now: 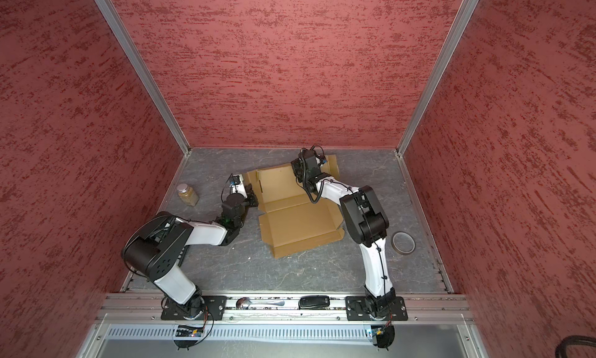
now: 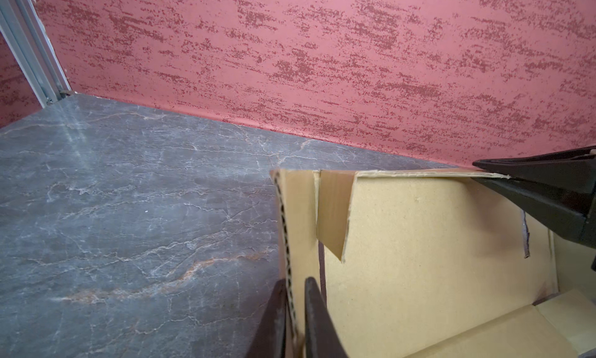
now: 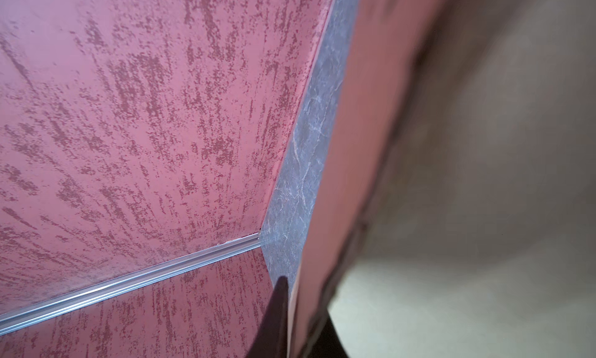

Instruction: Fold the paper box

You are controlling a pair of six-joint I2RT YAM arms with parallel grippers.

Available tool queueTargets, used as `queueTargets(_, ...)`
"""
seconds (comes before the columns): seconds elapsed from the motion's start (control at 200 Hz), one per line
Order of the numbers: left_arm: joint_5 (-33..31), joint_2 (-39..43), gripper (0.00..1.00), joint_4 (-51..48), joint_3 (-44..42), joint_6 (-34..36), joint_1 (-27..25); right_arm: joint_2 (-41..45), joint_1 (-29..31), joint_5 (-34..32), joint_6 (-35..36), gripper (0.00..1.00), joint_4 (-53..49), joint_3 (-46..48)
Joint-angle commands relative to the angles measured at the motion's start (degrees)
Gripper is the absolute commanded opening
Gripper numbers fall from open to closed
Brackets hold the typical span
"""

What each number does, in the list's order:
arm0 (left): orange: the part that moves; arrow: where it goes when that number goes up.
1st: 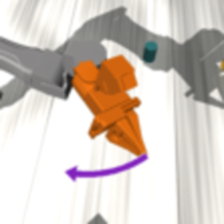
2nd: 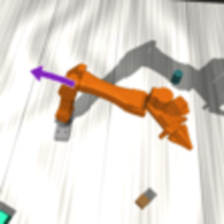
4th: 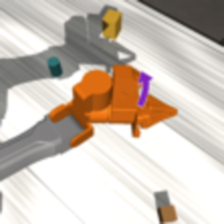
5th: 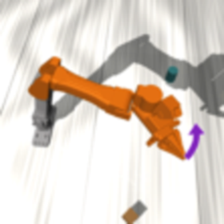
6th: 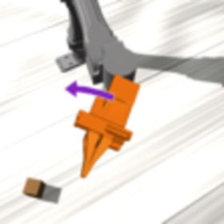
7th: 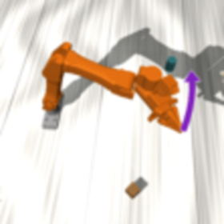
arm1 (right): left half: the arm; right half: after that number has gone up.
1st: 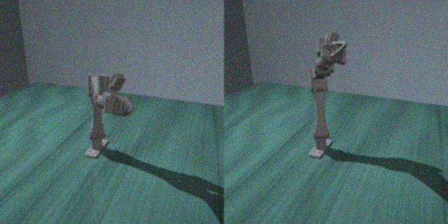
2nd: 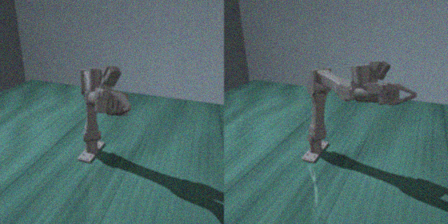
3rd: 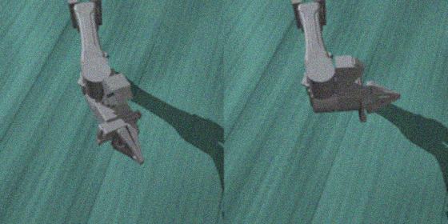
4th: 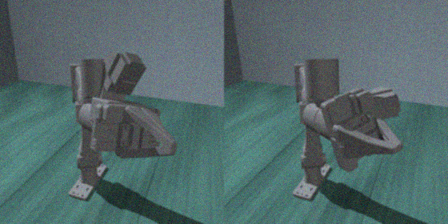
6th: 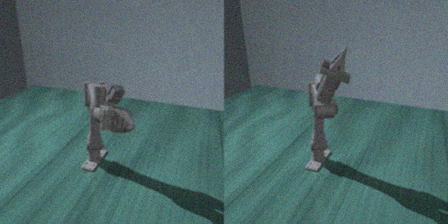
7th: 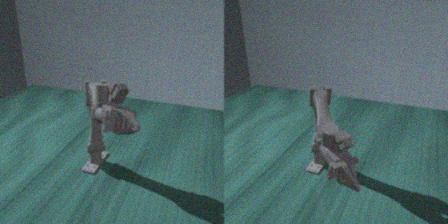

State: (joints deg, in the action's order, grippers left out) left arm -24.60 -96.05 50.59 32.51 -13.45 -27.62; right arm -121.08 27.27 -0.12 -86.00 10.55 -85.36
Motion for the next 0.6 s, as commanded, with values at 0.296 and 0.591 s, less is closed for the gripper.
queueTargets(0.296,-1.1,1.3,0.26,-3.0,0.5,-0.1,-0.3,2.9,-0.3,-0.8,-4.0,0.05,6.3,4.8)
queueTargets(0.591,-2.8,6.8,0.47,-10.4,1.2,-1.6,-0.6,4.6,-0.7,-0.3,-1.6,0.05,7.6,5.1)
